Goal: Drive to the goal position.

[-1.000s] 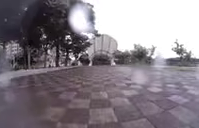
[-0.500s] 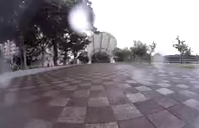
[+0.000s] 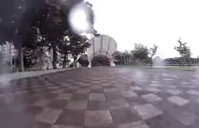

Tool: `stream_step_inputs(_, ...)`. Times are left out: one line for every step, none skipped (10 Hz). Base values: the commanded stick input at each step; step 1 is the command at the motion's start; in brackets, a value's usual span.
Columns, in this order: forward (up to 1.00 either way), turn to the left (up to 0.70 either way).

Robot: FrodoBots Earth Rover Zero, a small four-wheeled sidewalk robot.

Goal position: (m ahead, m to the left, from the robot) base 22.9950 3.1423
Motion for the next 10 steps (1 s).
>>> stream_step_inputs(0.85,0.00)
stream_step_inputs(0.85,0.00)
stream_step_inputs(0.85,0.00)
stream_step_inputs(0.85,0.00)
stream_step_inputs(0.85,0.00)
stream_step_inputs(0.85,0.00)
stream_step_inputs(0.85,0.00)
stream_step_inputs(0.85,0.00)
stream_step_inputs(0.85,0.00)
stream_step_inputs(0.85,0.00)
